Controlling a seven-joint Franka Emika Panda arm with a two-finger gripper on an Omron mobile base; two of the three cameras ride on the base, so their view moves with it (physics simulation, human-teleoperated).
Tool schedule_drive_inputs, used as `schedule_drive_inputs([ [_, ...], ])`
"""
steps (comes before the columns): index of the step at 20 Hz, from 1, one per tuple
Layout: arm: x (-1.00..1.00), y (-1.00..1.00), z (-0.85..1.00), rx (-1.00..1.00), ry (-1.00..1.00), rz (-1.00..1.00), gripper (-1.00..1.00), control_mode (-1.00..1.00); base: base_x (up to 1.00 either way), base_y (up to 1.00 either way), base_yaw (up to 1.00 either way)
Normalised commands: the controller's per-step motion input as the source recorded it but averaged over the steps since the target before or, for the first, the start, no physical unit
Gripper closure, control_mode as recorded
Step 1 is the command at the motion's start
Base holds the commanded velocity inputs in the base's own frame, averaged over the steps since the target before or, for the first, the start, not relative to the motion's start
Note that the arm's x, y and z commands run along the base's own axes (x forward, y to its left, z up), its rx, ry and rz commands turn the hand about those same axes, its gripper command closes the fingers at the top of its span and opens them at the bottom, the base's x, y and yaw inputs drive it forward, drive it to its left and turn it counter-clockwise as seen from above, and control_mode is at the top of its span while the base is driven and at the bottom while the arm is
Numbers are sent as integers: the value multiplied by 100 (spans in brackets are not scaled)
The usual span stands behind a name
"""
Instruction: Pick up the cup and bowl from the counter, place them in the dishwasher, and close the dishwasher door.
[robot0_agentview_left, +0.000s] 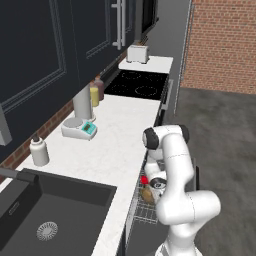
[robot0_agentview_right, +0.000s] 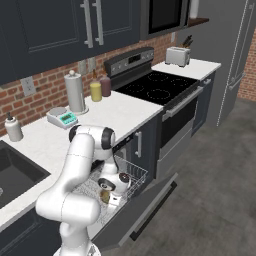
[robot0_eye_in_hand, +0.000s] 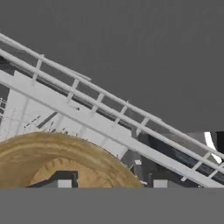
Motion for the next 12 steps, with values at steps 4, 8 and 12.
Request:
schedule_drive_inputs([
  [4,-43,-38,49,14,-2,-3,-100,-100,0,0,0],
  [8,-63,-53,99,21,-14,0,-100,-100,0,0,0],
  [12,-54,-58,100,24,-14,0,-100,-100,0,0,0],
])
